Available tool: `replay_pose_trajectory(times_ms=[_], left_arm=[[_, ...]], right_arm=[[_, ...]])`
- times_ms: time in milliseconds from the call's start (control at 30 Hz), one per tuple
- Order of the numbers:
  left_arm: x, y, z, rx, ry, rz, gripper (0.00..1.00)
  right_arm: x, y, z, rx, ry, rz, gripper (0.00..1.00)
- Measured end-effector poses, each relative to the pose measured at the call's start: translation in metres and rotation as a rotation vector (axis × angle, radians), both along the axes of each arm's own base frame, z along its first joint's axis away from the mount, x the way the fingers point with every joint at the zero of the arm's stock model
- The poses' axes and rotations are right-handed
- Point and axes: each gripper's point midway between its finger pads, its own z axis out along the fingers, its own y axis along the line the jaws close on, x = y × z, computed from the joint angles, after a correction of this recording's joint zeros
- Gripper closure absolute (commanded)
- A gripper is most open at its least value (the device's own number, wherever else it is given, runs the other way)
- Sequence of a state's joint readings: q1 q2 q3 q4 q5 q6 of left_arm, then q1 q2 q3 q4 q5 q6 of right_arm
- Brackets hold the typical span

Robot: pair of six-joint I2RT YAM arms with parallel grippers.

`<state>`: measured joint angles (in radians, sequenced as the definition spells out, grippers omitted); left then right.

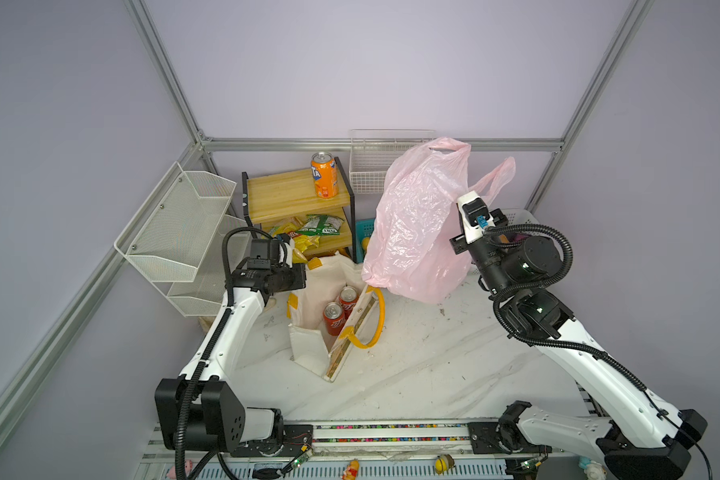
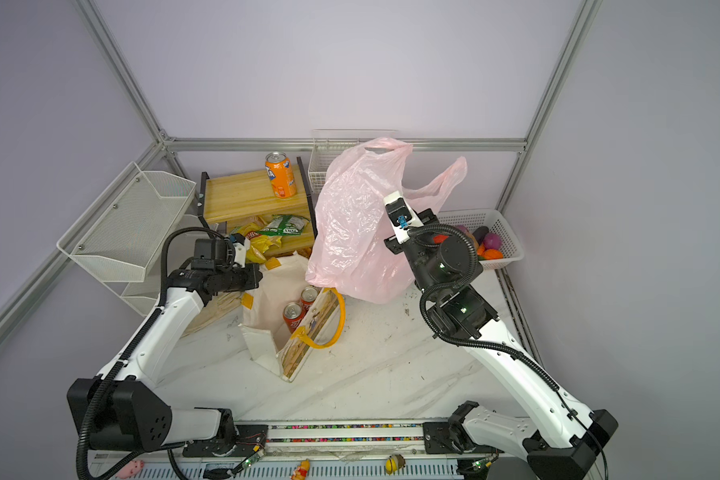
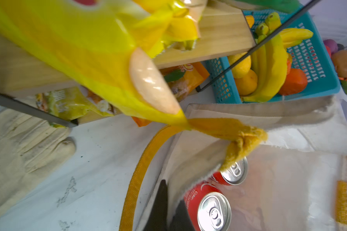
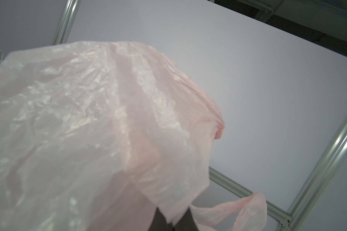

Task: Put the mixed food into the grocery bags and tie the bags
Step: 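Lower the pink bag onto the table nearer the robot with the right gripper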

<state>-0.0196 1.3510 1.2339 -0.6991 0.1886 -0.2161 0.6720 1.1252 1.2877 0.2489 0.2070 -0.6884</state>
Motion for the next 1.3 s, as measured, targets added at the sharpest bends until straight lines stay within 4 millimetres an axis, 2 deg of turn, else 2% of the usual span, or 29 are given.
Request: replay_pose_trajectory(times_ms=[100, 233, 400, 567, 733, 867, 1033, 1100, 1200, 1300], left_arm=[[0.0, 0.012, 0.003, 0.01, -0.011, 0.035, 1.0], [-0.002, 0.015, 0.003, 0.012, -0.03, 0.044, 0.92], [0.002, 0.015, 0.005, 0.006, -0.054, 0.052, 0.81], [0.006, 0.017, 0.012, 0.002, -0.083, 0.065, 0.52], [0.001, 0.02, 0.028, 0.01, -0.132, 0.084, 0.32], [-0.007, 0.022, 0.06, 0.011, -0.231, 0.1, 0.2], [-0.018, 0.022, 0.095, -0.001, -0.33, 0.104, 0.18], [-0.021, 0.019, 0.109, -0.025, -0.362, 0.1, 0.19], [-0.03, 0.001, 0.134, -0.086, -0.42, 0.048, 0.19], [-0.042, -0.041, 0.16, -0.164, -0.467, -0.083, 0.19]], right_arm=[[0.0, 0.011, -0.013, -0.064, 0.0, 0.045, 1.0], [0.003, 0.026, -0.035, -0.165, 0.023, 0.087, 1.0], [0.011, 0.033, -0.077, -0.246, 0.109, 0.1, 1.0], [0.007, 0.033, -0.138, -0.303, 0.252, 0.133, 1.0], [-0.01, 0.033, -0.179, -0.329, 0.327, 0.196, 1.0], [-0.003, 0.042, -0.191, -0.375, 0.349, 0.213, 1.0], [0.016, 0.058, -0.182, -0.428, 0.329, 0.21, 1.0], [0.009, 0.057, -0.178, -0.417, 0.319, 0.224, 1.0], [-0.028, 0.052, -0.189, -0.396, 0.304, 0.294, 1.0], [-0.071, 0.047, -0.218, -0.399, 0.295, 0.379, 1.0]])
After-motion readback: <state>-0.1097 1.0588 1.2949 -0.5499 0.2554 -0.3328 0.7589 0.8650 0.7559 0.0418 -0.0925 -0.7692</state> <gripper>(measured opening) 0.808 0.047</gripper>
